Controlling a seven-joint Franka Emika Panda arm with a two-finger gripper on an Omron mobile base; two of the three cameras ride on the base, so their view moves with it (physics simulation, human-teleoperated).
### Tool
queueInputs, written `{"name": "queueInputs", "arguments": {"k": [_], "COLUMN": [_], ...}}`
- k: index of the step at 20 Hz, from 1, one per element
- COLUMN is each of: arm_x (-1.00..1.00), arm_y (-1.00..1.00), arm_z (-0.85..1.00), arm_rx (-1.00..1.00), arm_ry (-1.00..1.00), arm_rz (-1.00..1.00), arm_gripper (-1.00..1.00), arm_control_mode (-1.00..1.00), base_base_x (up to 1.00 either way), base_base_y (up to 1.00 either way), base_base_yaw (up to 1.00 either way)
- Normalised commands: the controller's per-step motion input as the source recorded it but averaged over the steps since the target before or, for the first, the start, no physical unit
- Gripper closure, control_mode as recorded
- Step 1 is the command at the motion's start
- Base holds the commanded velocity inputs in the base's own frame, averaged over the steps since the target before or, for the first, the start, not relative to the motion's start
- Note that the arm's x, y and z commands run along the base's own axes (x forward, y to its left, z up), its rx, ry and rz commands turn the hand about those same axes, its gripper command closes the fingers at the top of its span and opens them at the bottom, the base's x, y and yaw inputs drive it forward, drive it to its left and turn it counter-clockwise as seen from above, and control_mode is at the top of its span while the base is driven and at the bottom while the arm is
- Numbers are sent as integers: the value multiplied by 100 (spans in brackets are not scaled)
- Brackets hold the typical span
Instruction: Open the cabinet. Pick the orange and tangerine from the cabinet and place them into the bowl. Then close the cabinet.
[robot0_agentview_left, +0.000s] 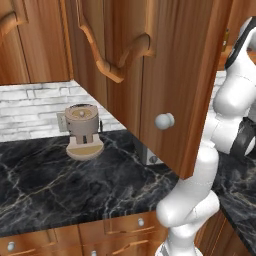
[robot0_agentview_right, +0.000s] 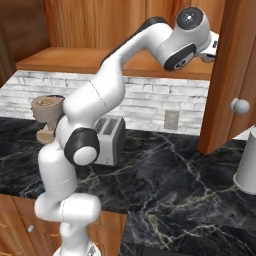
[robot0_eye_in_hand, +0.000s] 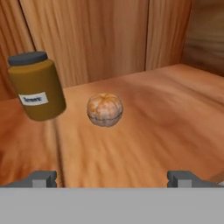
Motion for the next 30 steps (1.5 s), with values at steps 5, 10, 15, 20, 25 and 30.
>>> {"name": "queueInputs", "arguments": {"k": [5,10,15,20,25,30], "arm_x": [10,4,2,2,10,36], "arm_y": [0,0,0,0,0,11], "arm_z": [-4,-28,-24,-21,-27,-58], "arm_rx": [0,-2,-2,-4,-2,-3], "arm_ry": [0,0,-1,-6,-21,-16], "arm_rz": [0,0,0,0,0,0], "arm_gripper": [-100,-100,-100,-100,-100,-100], "arm_control_mode": [-100,-100,-100,-100,-100,-100], "base_base_x": [0,0,0,0,0,0], "base_base_y": [0,0,0,0,0,0], "base_base_yaw": [0,0,0,0,0,0]}}
